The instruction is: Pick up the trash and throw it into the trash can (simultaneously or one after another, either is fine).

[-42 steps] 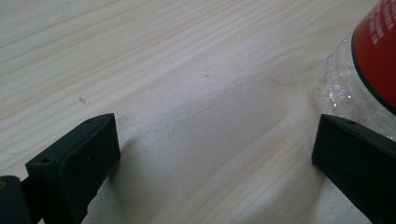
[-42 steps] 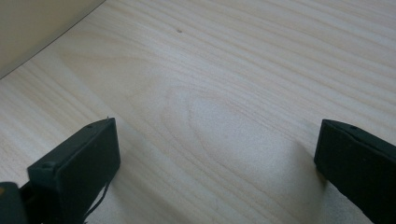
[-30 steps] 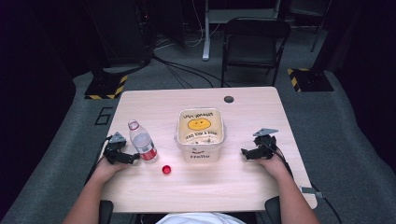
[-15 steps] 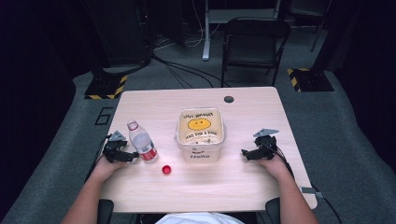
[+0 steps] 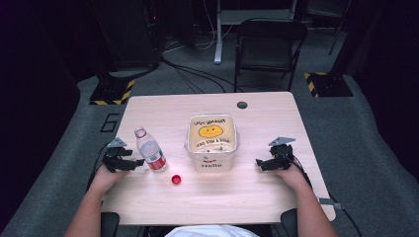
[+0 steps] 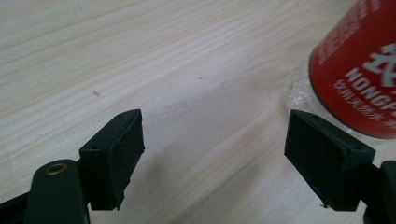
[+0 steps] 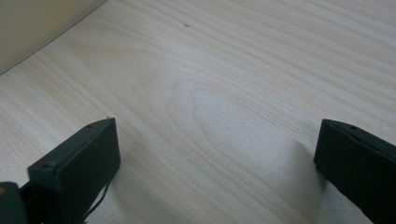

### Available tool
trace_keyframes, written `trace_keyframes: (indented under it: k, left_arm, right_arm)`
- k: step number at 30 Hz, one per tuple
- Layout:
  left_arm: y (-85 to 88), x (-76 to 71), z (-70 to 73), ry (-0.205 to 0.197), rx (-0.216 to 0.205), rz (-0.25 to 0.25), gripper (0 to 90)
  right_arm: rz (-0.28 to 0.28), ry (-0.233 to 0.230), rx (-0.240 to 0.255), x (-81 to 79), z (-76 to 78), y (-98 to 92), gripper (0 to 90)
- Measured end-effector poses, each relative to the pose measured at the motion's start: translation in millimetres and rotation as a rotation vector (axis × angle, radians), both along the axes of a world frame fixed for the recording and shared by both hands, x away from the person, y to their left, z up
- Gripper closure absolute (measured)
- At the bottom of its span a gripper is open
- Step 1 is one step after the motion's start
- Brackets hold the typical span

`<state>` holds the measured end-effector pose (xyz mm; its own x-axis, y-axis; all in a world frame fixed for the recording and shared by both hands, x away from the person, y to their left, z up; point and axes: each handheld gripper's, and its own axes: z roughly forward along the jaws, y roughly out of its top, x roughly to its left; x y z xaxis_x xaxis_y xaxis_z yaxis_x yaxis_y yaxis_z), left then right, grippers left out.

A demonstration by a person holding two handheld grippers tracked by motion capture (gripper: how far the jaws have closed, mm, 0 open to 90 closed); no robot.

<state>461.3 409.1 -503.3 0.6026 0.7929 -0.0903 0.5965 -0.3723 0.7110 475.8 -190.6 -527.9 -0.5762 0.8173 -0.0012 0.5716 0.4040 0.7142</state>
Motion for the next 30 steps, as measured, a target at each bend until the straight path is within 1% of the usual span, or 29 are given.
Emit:
trace_keyframes:
  k: [1, 4, 5, 7, 9, 10, 12, 15, 16, 17, 18, 19, 21, 22, 23, 24, 25, 28, 30]
  left_arm:
    - [-0.1, -2.5, 2.5, -0.012, -0.014, -0.002, 19.4]
    - [1.2, -7.0, 11.8, -0.046, -0.01, -0.012, 18.8]
    - [2.2, -8.6, 15.3, -0.057, -0.002, -0.018, 18.4]
    - [4.4, -12.0, 20.1, -0.082, -0.011, -0.015, 18.0]
    - [6.2, -13.1, 22.6, -0.084, -0.012, -0.015, 17.8]
    - [8.7, -14.4, 25.4, -0.092, -0.025, -0.02, 17.5]
    - [11.6, -16.1, 30.0, -0.096, -0.014, -0.023, 17.5]
    - [13.6, -18.0, 34.1, -0.118, -0.008, -0.024, 16.8]
    - [15.2, -19.2, 36.2, -0.12, -0.006, -0.03, 16.7]
    - [15.7, -20.0, 36.4, -0.131, -0.012, -0.025, 16.4]
    - [17.5, -20.9, 38.4, -0.12, -0.003, -0.035, 15.9]
    - [18.7, -21.7, 39.5, -0.121, -0.001, -0.038, 15.2]
    - [19.3, -22.3, 39.8, -0.126, -0.006, -0.039, 14.6]
    - [20.7, -23.7, 41.4, -0.118, -0.013, -0.044, 14.6]
    - [22.6, -24.7, 43.4, -0.118, -0.004, -0.051, 14.4]
    - [23.8, -25.6, 44.9, -0.113, -0.009, -0.054, 14.3]
    - [24.0, -26.3, 45.6, -0.121, -0.019, -0.05, 14.1]
    - [24.9, -28.0, 50.5, -0.114, -0.02, -0.062, 13.8]
    - [22.3, -29.9, 55.4, -0.129, -0.023, -0.059, 11.3]
  right_arm:
    - [0.0, 0.002, 0.0, 0.1, 0.0, 0.2, 0.0]
    - [-0.001, 0.009, 0.001, 0.1, 0.3, 0.6, 0.0]
    - [0.0, 0.009, 0.0, 0.1, 0.3, 0.6, 0.0]
    - [-0.001, 0.009, 0.001, 0.0, 0.3, 0.7, 0.0]
    - [0.0, 0.009, 0.0, 0.1, 0.3, 0.5, 0.0]
    - [-0.001, 0.009, 0.001, 0.0, 0.3, 0.6, 0.0]
    - [0.0, 0.009, 0.001, 0.0, 0.3, 0.6, 0.0]
    - [0.001, 0.01, 0.002, 0.1, 0.3, 0.5, 0.0]
    - [0.002, 0.01, 0.002, 0.2, 0.3, 0.5, 0.0]
    - [0.005, 0.011, 0.002, 0.4, 0.3, 0.4, 0.0]
    - [0.007, 0.011, 0.003, 0.6, 0.3, 0.5, 0.0]
    - [0.009, 0.009, 0.003, 0.9, 0.3, 0.5, 0.0]
    - [0.004, 0.011, 0.009, 1.1, 0.3, 1.2, 0.0]
    - [0.006, 0.011, 0.008, 1.2, 0.3, 1.2, 0.0]
    - [0.013, 0.004, 0.005, 2.0, 0.1, 0.9, 0.0]
    - [0.013, 0.004, 0.005, 1.9, 0.2, 0.9, 0.0]
    - [0.013, 0.004, 0.005, 2.0, 0.1, 0.9, 0.0]
    - [0.013, 0.004, 0.005, 2.0, 0.1, 0.9, 0.0]
    - [0.013, 0.004, 0.005, 2.0, 0.1, 0.9, 0.0]
